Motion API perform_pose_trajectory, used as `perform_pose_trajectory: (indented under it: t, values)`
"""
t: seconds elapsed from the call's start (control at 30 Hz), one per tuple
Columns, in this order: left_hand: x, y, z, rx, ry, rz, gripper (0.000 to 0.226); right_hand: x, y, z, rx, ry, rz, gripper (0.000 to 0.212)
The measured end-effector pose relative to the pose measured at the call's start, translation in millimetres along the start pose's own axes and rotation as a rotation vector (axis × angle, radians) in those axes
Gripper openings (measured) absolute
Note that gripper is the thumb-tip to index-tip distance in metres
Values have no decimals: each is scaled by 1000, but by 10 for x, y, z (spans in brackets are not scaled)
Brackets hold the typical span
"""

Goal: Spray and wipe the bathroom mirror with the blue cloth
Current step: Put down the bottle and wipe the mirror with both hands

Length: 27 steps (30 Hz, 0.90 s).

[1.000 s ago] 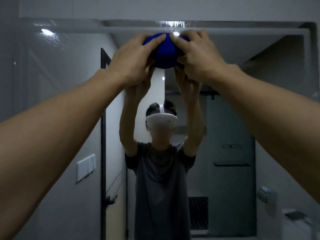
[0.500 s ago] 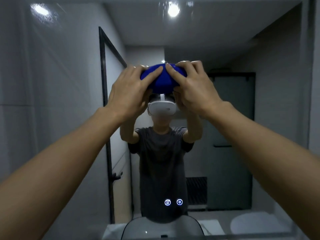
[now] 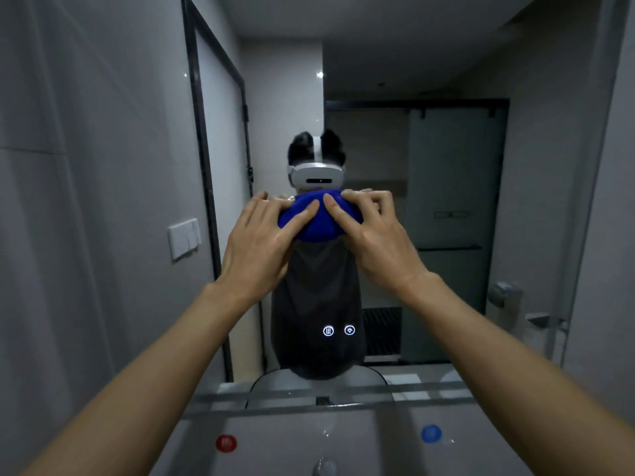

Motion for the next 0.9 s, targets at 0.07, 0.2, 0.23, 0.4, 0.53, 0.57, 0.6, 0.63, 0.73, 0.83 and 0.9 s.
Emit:
perform_pose_trajectory:
  t: [0.07,0.2,0.23,0.4,0.53,0.57,0.6,0.63,0.73,0.83,0.9]
  values:
    - [51,-75,-172,0,18,-21,66,72,60,-182,-1,20,21,76]
    - [148,-200,-489,3,66,-41,71,157,194,-509,-14,48,54,83]
    - [174,-224,-561,-1,82,-43,71,181,223,-583,-11,54,63,83]
    - [266,-373,-900,2,137,-73,69,319,363,-966,-5,86,85,83]
    - [341,-473,-1169,0,174,-109,70,399,499,-1250,-4,105,76,83]
    - [363,-500,-1237,-4,175,-117,69,423,535,-1321,-1,104,67,83]
    - [386,-529,-1303,-3,173,-127,68,450,571,-1392,4,104,59,82]
    - [406,-558,-1369,2,172,-136,67,479,604,-1465,9,105,55,82]
    - [484,-622,-1570,21,185,-159,69,563,705,-1683,22,124,57,76]
    - [567,-668,-1795,37,205,-171,61,663,809,-1894,38,137,73,68]
    - [626,-706,-1968,38,223,-170,53,737,864,-2029,40,153,92,68]
Point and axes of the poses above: each hand's wrist, its own z-axis towards the middle knuckle, its own x-axis out of the palm, y = z × x, the point moved 3 cm from there along z, towards the middle knuckle, and after that the axes turned 2 degrees about -x, right-handed, at the moved point
